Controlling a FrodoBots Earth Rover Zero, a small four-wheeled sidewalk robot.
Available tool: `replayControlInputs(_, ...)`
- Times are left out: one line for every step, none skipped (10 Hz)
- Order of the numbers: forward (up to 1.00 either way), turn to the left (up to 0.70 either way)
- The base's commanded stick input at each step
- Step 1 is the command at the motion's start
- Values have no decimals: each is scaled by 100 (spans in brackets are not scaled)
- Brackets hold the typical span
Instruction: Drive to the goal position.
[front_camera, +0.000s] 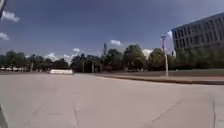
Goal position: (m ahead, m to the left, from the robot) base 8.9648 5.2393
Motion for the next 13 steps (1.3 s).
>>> replayControlInputs(85, 36)
replayControlInputs(94, 40)
replayControlInputs(100, 23)
replayControlInputs(100, 2)
replayControlInputs(100, 2)
replayControlInputs(100, 2)
replayControlInputs(100, 2)
replayControlInputs(100, 2)
replayControlInputs(100, 3)
replayControlInputs(100, 3)
replayControlInputs(100, 3)
replayControlInputs(100, 3)
replayControlInputs(100, 3)
